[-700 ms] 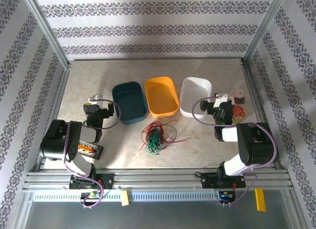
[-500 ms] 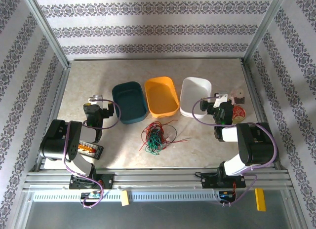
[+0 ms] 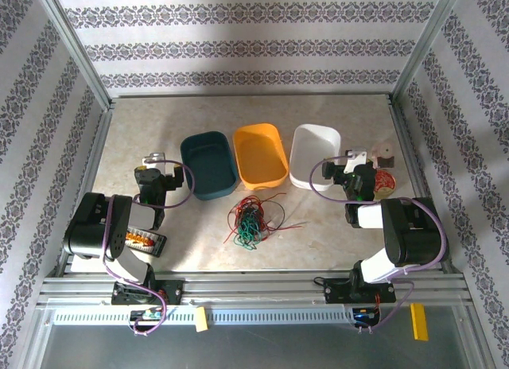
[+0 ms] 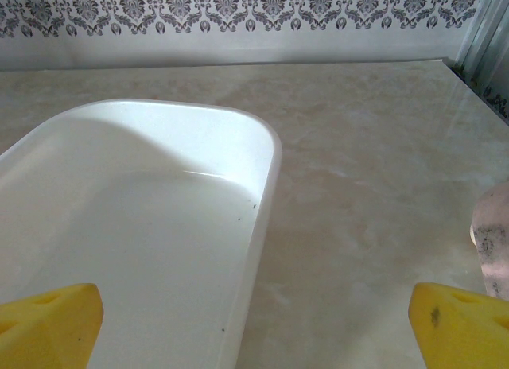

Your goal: Untangle the cables

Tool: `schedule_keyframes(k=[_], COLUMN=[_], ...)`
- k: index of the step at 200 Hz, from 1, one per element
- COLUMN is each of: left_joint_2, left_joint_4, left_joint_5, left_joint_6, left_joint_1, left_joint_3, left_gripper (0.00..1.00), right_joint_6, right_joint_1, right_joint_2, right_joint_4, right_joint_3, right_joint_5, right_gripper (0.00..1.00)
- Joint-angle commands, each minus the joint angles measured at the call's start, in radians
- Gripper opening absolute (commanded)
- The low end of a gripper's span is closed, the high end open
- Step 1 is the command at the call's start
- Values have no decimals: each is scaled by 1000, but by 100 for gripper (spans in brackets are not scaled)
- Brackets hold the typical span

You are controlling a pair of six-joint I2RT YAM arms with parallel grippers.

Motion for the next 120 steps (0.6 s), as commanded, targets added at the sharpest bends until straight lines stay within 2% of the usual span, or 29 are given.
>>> schedule_keyframes(k=[1, 120], left_joint_2=[0, 1], left_joint_4=[36, 36], left_joint_5=[-3, -2], left_joint_6=[7, 10], left_joint_1=[7, 5], left_joint_3=[7, 8], left_gripper=[99, 99], right_joint_6=[-7, 1], right_joint_1=[-12, -17], right_joint_2=[6, 6], right_joint_4=[11, 11], right_joint_3=[15, 16], right_joint_5=[-27, -38], right_gripper=[99, 98])
